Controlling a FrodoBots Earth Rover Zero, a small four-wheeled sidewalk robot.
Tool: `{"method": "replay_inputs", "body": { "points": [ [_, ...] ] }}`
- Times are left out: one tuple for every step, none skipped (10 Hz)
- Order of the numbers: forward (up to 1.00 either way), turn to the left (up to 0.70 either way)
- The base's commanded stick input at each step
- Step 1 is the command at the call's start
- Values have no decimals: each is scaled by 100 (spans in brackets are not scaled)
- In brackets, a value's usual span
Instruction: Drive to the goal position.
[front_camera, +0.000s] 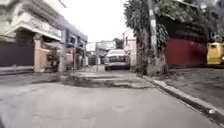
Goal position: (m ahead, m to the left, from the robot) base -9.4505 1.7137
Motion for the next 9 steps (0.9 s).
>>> {"method": "replay_inputs", "body": {
  "points": [
    [100,27],
    [100,27],
    [100,27],
    [100,27],
    [100,27],
    [100,27],
    [100,27],
    [100,27],
    [100,27]
  ]
}}
